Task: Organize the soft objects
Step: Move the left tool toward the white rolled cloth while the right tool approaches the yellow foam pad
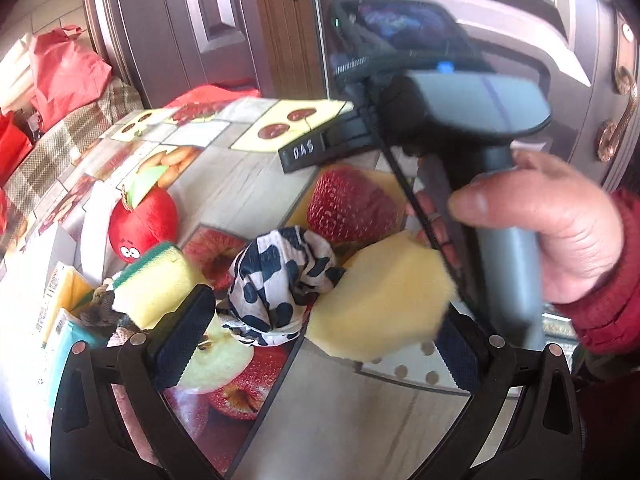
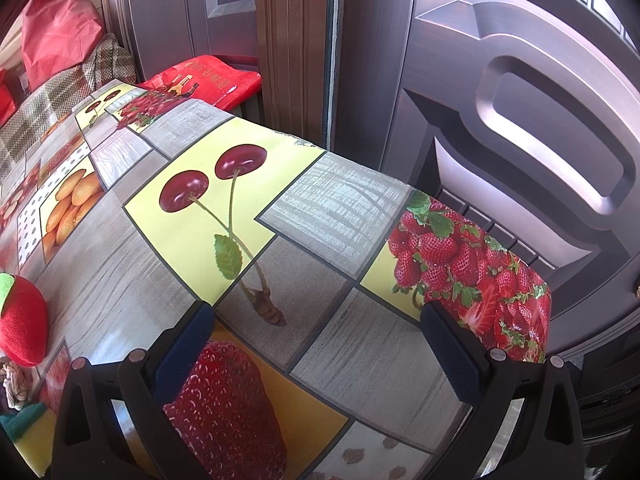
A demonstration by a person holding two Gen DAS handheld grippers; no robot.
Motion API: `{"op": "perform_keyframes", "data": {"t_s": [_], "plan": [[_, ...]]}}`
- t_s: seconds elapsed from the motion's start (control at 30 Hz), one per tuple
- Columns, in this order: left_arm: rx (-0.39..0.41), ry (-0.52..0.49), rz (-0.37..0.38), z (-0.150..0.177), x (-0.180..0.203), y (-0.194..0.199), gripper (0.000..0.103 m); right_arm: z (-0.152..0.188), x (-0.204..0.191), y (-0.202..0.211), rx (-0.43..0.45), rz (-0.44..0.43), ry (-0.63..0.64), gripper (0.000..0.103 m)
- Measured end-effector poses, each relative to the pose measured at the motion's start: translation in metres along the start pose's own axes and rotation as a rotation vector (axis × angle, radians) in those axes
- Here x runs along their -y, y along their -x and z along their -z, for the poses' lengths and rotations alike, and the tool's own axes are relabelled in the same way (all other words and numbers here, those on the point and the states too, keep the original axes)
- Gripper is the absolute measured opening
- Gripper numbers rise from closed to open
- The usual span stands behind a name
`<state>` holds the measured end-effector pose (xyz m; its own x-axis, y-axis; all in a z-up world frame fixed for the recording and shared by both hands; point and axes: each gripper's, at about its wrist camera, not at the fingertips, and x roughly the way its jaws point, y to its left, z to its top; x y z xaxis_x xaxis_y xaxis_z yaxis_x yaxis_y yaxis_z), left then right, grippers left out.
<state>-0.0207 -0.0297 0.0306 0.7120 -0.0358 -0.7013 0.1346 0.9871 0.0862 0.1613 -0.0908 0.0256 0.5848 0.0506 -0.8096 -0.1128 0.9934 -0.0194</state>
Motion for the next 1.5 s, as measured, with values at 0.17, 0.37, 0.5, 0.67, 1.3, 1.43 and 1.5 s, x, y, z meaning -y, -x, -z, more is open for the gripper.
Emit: {"op": "perform_keyframes", "data": {"t_s": [0.17,0.37,0.5,0.67,1.3,1.43,1.5], "plan": [[0.135,0.111,-0.047,-0.002,-0.011,0.042,0.102,0.005,0.025,0.014,0.038,-0.21,-0.017,0.103],[0.237,0.268,-0.184,-0.002,-0.042,0.084,0.103,0.012,0.07,0.034,0.191,-0.557,-0.23,0.103],[0.285,0.389,-0.389,0.014,-0.065,0.118,0.103,0.017,0.082,0.067,0.425,-0.662,-0.168,0.103],[0.314,0.475,-0.471,0.065,-0.099,0.16,0.103,0.013,0.069,0.098,0.532,-0.783,0.08,0.103],[-0.146,0.449,-0.245,0.142,-0.092,0.097,0.103,0.105,0.002,0.092,0.149,-0.748,0.798,0.103],[-0.172,0.455,-0.256,0.144,-0.096,0.092,0.102,0.11,-0.006,0.081,0.108,-0.731,0.805,0.098],[-0.179,0.454,-0.259,0.144,-0.096,0.091,0.102,0.112,-0.008,0.076,0.083,-0.724,0.805,0.094]]}}
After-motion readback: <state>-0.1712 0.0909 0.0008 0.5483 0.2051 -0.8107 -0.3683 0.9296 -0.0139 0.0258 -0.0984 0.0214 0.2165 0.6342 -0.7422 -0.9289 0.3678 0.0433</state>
